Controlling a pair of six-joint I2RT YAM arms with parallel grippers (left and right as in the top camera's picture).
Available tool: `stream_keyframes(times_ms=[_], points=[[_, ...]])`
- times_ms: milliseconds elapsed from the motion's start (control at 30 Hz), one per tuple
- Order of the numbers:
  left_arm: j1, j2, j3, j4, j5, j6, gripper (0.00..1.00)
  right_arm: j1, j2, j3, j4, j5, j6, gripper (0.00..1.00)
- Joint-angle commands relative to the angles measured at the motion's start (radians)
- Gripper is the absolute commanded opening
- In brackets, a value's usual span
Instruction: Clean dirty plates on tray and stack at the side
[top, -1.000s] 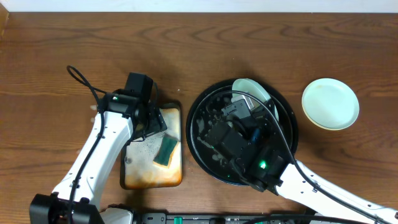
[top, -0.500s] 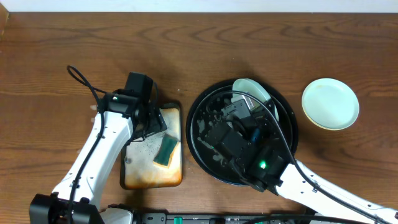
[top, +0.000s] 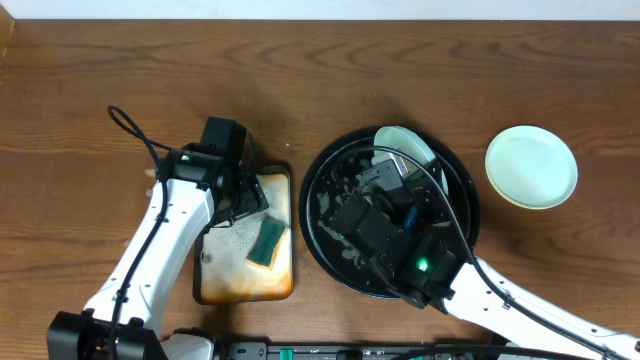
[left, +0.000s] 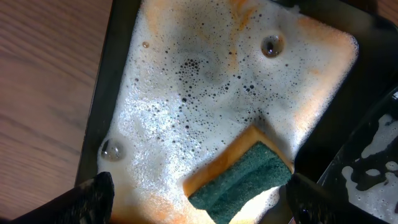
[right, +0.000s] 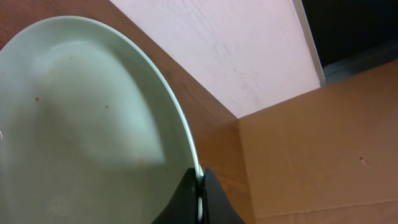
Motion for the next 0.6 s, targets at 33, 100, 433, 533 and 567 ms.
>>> stream_keyframes(times_ms=[33,100,433,533,567], points=[[-0.002,0.001,-0.005,-0.002,-0.002,0.014,0.89,0.007,-0.016,0.012,0.002,0.015,0.000,0.01],[-0.002,0.001,-0.005,-0.002,-0.002,0.014,0.89,0.006,-0.016,0.012,0.001,-0.022,0.000,0.01],[-0.002,0.001,-0.005,-0.002,-0.002,0.014,0.89,-0.038,-0.016,0.011,-0.072,-0.181,0.109,0.01],[-0.002,0.001,-0.005,-0.002,-0.002,0.014,0.89,-0.051,-0.016,0.011,-0.071,-0.177,0.108,0.01],[-0.002,0.001,-0.005,-0.002,-0.002,0.014,0.89,-0.053,-0.016,0.011,-0.073,-0.177,0.108,0.01]])
